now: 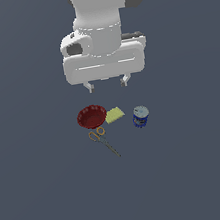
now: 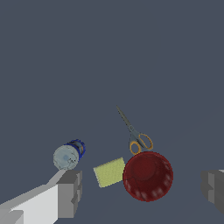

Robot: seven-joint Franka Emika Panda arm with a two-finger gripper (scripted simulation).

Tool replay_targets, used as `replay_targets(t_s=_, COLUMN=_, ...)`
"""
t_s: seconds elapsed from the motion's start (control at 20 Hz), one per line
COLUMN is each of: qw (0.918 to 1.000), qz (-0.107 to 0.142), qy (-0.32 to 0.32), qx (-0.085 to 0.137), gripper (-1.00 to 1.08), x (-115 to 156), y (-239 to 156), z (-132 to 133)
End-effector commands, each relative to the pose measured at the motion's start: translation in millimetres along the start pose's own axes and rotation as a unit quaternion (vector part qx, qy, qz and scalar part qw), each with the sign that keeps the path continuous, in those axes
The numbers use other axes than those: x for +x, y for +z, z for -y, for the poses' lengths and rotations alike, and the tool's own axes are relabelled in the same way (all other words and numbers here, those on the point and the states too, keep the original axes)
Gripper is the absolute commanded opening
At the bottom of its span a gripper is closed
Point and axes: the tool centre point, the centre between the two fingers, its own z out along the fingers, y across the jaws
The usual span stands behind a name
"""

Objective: Pick up a designated object from a clutter of objects.

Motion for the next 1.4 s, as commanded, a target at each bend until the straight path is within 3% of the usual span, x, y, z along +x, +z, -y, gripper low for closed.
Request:
replay_targets(t_s=0.0, qw=1.0, qz=0.0, qy=0.0, qx=0.0, gripper=1.0, x=0.0, y=0.0, z=0.0)
replay_targets(t_s=0.8, qw=0.9999, qz=0.009, qy=-0.006, qx=0.012, gripper=1.0, x=1.0, y=9.4, z=1.1)
replay_targets(t_s=1.35, qw=0.9985, qz=0.016, qy=-0.052, qx=0.011, gripper=1.0, x=15.7, y=88.9, z=-17.6)
